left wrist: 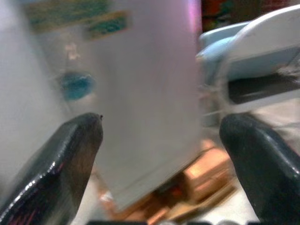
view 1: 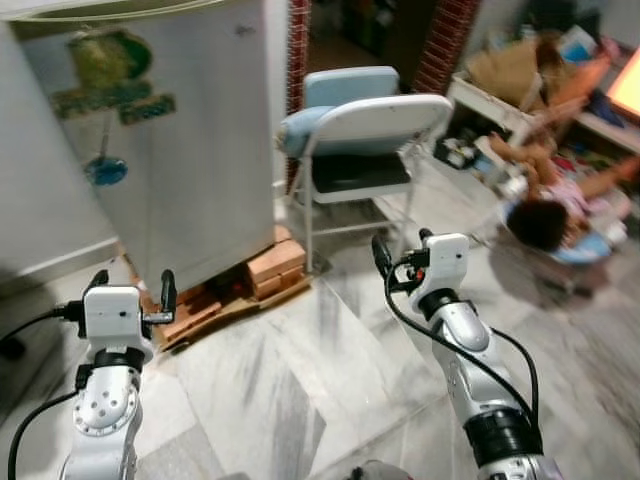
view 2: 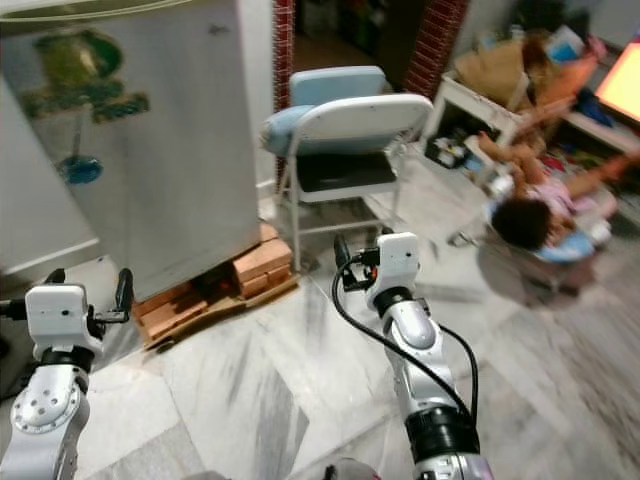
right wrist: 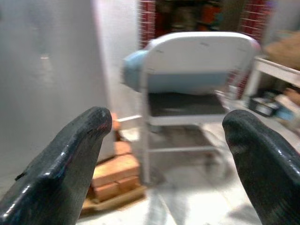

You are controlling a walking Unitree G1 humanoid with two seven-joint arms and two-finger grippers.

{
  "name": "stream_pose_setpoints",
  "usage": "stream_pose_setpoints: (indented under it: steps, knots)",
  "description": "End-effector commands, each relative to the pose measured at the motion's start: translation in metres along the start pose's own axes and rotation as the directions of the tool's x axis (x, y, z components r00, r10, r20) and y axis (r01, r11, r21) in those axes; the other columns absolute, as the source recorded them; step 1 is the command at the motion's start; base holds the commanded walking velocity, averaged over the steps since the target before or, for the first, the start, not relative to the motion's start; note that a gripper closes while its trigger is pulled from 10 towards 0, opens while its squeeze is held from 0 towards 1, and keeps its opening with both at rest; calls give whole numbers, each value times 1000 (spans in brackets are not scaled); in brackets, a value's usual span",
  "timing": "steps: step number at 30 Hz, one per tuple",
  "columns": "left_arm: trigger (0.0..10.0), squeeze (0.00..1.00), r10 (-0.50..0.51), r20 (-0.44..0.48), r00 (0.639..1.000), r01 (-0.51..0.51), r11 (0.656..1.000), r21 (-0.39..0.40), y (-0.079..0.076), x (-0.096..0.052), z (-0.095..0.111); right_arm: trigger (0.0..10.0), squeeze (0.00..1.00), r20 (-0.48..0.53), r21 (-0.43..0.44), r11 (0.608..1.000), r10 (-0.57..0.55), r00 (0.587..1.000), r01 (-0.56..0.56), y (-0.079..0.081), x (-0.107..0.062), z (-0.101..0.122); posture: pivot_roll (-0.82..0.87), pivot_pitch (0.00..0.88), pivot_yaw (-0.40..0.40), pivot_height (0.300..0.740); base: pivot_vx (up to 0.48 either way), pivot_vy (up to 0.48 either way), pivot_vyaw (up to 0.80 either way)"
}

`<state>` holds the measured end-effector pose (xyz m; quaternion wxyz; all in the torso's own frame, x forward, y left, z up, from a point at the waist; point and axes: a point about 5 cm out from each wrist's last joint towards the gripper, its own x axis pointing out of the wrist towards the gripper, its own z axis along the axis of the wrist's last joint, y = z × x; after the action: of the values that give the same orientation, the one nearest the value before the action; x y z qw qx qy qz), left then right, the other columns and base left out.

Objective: Restocking fridge

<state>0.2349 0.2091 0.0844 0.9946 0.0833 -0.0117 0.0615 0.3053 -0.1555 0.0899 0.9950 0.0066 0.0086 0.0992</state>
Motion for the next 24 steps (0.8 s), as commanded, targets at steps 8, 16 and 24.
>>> stream_pose_setpoints:
  steps: [8, 16, 24]
  knots:
    - [10000, 0, 18, -25, 1000, -18, 1000, 19, 7, -6, -6, 10000, 0, 12, 8, 1000, -2, 1000, 2, 2, 1, 3, 32, 37, 3, 740, 0, 446, -800]
    - [10000, 0, 22, -34, 999, -21, 1000, 18, 7, -8, -8, 10000, 0, 17, 6, 1000, 3, 1000, -3, 4, 1, 2, 35, 39, 3, 740, 0, 456, -700]
    - [10000, 0, 24, -43, 999, -24, 1000, 20, 5, -9, -11, 10000, 0, 20, 5, 1000, 8, 1000, -8, 4, 0, 3, 34, 40, -4, 740, 0, 466, 0]
